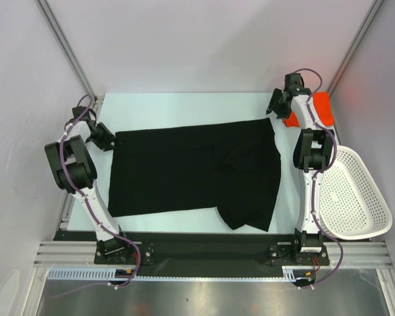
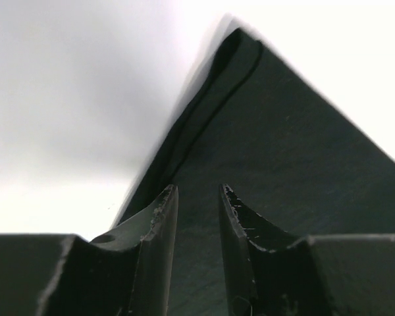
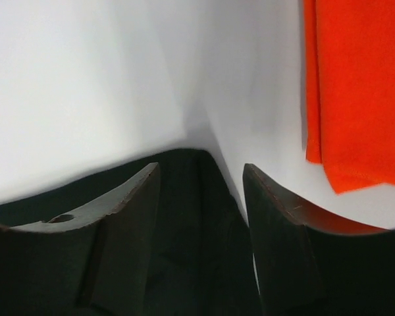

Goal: Fold and stack the t-shirts
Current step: Fold the tshirt

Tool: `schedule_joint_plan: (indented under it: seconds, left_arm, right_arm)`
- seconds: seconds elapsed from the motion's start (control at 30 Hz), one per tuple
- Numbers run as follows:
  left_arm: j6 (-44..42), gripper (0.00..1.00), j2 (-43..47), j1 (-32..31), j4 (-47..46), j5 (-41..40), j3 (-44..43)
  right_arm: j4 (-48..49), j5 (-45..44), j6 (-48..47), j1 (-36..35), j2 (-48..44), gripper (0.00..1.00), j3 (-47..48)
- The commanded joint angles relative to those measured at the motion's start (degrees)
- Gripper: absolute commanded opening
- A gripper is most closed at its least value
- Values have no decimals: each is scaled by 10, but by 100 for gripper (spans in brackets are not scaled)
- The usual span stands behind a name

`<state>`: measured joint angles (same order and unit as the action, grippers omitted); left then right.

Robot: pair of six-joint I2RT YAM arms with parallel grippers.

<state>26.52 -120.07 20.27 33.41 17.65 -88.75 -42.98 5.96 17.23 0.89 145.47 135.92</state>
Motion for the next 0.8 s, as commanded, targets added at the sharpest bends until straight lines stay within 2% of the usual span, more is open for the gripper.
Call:
schedule_joint_plan:
  seconds: [0.0,0.1,0.17,0.2,0.23,0.33,0.37,0.43,0.57,0.77]
  left_arm:
    - [-44,40,60,-1,13,-37,7]
    - [-68,47,77,-1,24,-61,10]
    - [-70,47,77,-1,26,-55,20]
    - [-66,46,84,-1,15,-47,29]
    - [-51,45,88,-1,6,-39,52]
    - [-33,42,127,-10,-26,-25,96]
    - [-35,42,137,-25,-26,-29,103]
    - [-40,42,163,-50,-27,-30,119]
    - [-24,42,188,-74,-47,-4,169]
    - [-3,42,198,-100,-72,24,223]
  right_arm:
    - [-44,-1,-8,-22,-65,60,-6]
    - [-71,10,-3,-38,-100,60,-46]
    - [-77,19,0,-46,-140,59,-83]
    - [-71,36,-1,-56,-158,57,-135]
    - [-67,41,-1,-59,-175,53,-159]
    - [-46,75,1,-64,-250,50,-282]
    - [-41,91,10,-63,-288,42,-312]
    - [-27,113,20,-62,-323,36,-404]
    - [37,189,60,-61,-390,39,-551]
    - [96,214,90,-72,-399,44,-630]
